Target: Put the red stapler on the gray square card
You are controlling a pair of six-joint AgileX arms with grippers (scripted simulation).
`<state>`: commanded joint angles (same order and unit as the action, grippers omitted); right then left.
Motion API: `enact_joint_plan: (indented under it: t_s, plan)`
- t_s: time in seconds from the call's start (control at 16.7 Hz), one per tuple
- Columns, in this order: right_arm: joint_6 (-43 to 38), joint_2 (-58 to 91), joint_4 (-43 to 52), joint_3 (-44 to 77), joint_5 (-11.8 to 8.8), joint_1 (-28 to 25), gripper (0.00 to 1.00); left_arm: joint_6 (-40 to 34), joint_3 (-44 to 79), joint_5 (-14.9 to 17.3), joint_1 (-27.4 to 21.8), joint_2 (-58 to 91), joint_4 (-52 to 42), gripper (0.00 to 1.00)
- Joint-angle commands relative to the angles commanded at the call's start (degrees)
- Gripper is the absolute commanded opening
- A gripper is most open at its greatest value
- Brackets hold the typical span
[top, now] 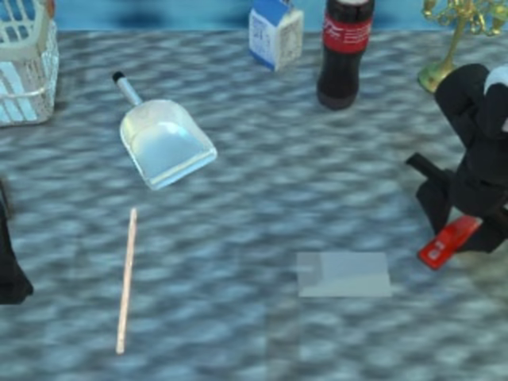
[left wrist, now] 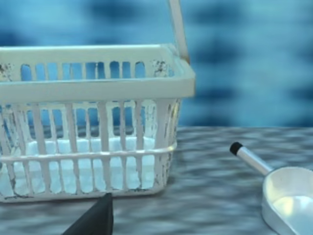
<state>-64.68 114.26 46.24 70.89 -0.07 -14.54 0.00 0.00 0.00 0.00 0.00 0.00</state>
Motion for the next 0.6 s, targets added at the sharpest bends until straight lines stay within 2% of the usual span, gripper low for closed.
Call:
enact_joint_plan:
  t_s: [0.36,0.6]
  plan:
    - [-0.1,-0.4,0.9,0.8,0.0,0.1,0.0,0.0,0.0,0.0,0.0,0.0,0.0,1.0]
    - [-0.4,-2.8,9.2,6.2,0.0,0.1,0.0,0.0,0.0,0.0,0.0,0.0,0.0,1.0]
